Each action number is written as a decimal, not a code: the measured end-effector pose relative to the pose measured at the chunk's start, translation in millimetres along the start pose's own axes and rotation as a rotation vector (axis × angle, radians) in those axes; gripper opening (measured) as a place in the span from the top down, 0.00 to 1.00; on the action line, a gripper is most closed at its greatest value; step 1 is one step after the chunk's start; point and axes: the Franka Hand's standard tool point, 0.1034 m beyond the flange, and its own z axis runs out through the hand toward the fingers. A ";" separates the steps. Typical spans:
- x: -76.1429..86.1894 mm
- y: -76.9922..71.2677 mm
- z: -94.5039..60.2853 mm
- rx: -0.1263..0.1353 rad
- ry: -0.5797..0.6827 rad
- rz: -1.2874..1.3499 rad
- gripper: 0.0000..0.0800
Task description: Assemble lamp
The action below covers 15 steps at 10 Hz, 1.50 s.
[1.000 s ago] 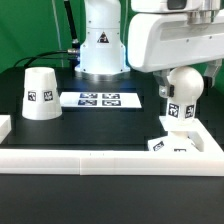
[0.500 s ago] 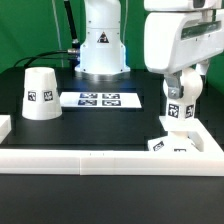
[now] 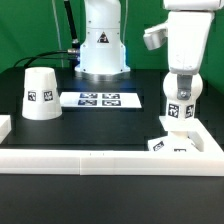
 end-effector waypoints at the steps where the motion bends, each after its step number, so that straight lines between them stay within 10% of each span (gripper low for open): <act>1: -2.7 0.8 0.4 -0.003 -0.009 -0.082 0.13; 3: -5.9 0.8 1.5 -0.001 -0.010 -0.121 0.13; 4: -6.0 0.8 1.5 -0.001 -0.010 -0.118 0.28; 15: -8.4 1.5 1.5 -0.001 -0.006 0.422 0.28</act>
Offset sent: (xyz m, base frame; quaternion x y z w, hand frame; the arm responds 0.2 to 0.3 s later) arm 0.0000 0.0000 0.0000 0.0000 0.0000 0.0000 1.0000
